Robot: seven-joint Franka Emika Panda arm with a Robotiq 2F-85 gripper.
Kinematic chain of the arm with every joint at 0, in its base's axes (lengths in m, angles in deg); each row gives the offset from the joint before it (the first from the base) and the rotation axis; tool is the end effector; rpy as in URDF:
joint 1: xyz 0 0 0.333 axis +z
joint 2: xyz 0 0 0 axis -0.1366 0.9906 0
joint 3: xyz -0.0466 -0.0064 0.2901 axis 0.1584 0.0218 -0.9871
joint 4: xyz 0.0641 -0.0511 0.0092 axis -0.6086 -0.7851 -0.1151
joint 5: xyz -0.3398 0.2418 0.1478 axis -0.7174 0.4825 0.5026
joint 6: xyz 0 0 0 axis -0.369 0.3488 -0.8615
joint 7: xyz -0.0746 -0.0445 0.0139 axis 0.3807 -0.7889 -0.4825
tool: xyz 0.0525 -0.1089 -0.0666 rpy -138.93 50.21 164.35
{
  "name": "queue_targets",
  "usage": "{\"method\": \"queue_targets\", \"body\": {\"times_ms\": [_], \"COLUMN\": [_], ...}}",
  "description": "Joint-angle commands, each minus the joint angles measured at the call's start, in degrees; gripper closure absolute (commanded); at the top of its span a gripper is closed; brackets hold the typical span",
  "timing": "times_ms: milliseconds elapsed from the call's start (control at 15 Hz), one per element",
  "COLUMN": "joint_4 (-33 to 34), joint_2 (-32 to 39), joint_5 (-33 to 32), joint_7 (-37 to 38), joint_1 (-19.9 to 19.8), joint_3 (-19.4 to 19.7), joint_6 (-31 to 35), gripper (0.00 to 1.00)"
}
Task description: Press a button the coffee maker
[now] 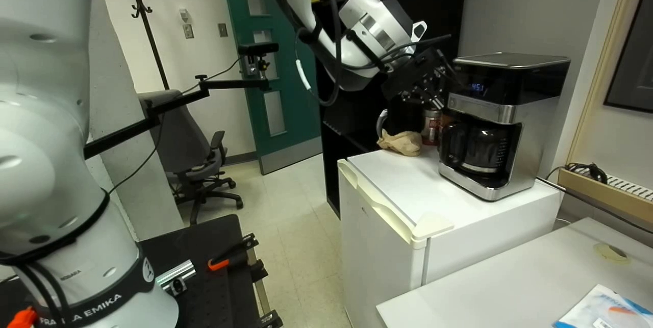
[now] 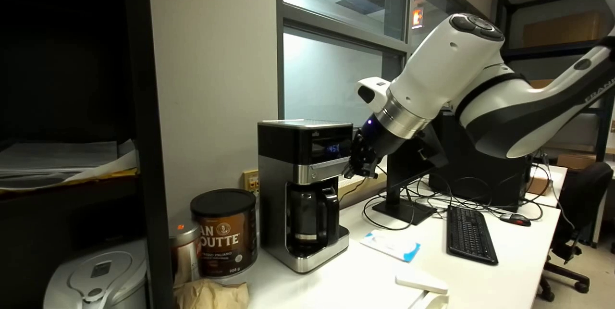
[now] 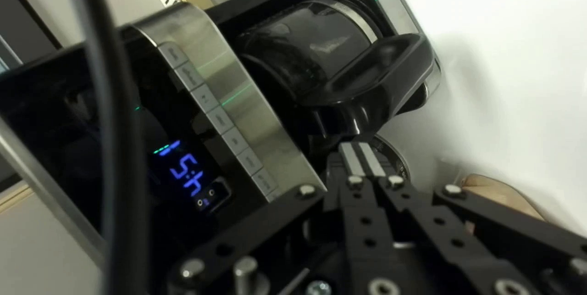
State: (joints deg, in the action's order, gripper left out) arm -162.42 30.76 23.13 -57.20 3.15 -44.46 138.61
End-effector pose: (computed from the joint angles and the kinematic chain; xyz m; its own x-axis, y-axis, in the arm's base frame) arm 0.6830 0.1593 0.2685 0.4749 0.8238 0.3095 0.5492 -0.5523 0.6272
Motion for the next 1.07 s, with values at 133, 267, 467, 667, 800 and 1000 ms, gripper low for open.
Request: {"method": "queue_targets", "body": {"times_ms": [133, 267, 467, 667, 800, 1000], "joint_4": [4.32, 4.69, 5.62, 6.28, 6.74, 7.98], "joint_2": [2.72, 2.81, 3.58, 4.30, 4.83, 5.82], "joint_5": [-6.90, -9.01, -10.90, -11.93, -12.15, -12.79], "joint_7": [5.12, 6.82, 8.47, 9.50, 9.78, 10.39], "joint_1": [1.73, 1.75, 1.48, 1.35, 1.30, 1.32], "joint_3": [1.33, 1.40, 1.01, 0.76, 0.70, 0.73], "joint_6": [1.35, 1.44, 1.29, 1.21, 1.19, 1.21], "gripper": [1.00, 1.00, 1.00, 1.00, 1.00, 1.00]}}
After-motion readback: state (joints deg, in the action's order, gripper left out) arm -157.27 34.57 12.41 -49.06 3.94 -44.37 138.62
